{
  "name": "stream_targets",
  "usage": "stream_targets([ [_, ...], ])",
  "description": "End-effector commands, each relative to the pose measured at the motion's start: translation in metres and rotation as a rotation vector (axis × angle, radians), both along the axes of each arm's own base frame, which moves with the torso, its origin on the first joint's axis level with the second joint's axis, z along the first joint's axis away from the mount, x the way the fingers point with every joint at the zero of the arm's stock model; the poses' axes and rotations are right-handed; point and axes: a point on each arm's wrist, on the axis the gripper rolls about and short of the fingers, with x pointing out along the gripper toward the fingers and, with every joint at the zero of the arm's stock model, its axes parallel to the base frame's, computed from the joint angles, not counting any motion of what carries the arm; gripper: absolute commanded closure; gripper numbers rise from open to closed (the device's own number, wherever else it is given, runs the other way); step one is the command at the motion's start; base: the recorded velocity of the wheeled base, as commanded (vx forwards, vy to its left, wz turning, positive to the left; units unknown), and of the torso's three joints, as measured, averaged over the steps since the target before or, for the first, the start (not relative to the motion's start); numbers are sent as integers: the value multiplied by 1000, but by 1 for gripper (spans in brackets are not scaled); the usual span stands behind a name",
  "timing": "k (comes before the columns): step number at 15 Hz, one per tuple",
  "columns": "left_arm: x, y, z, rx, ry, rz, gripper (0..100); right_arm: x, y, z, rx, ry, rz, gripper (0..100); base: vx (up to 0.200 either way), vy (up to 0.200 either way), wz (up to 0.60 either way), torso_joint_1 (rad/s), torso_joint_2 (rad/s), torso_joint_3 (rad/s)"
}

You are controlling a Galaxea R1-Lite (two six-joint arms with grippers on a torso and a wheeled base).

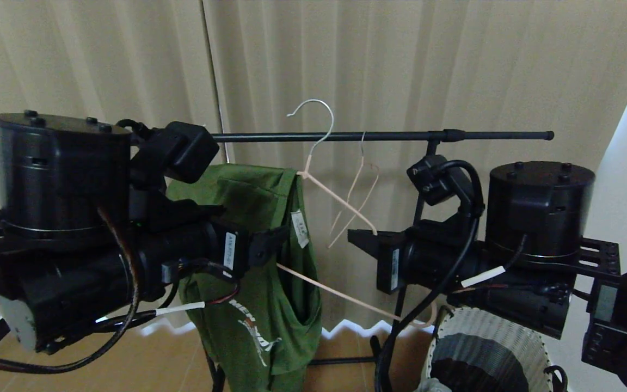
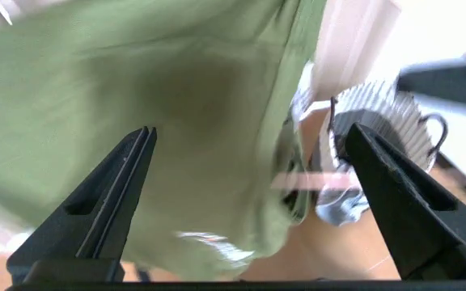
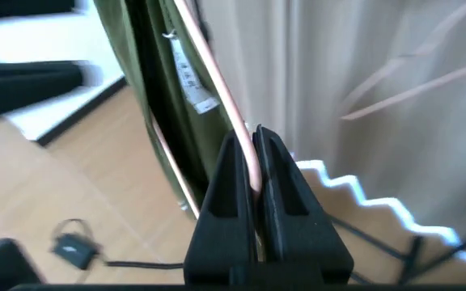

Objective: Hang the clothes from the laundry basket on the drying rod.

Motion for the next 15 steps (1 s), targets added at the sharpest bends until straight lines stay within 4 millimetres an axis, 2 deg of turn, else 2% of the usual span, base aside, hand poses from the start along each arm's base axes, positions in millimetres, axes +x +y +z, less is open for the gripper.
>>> stream_targets([
  [1,-16,16,6,14,-64,-30,0,-5,-23,9,-4,-42,-31,100,0,0,0,0,0,0],
  [5,-24,38,7,156,-237,-107,0,0,-50,4,-97,-152,19,100,0,0,0,0,0,0],
  [9,-17,50,8,305,-365,-191,0,3,-48,4,-87,-205,79,100,0,0,0,0,0,0],
  [12,-8,48,12,369,-402,-195,0,2,-48,3,-106,-222,97,100,0,0,0,0,0,0],
  [15,10,39,17,419,-441,-205,0,0,-48,3,-100,-231,141,100,0,0,0,0,0,0],
])
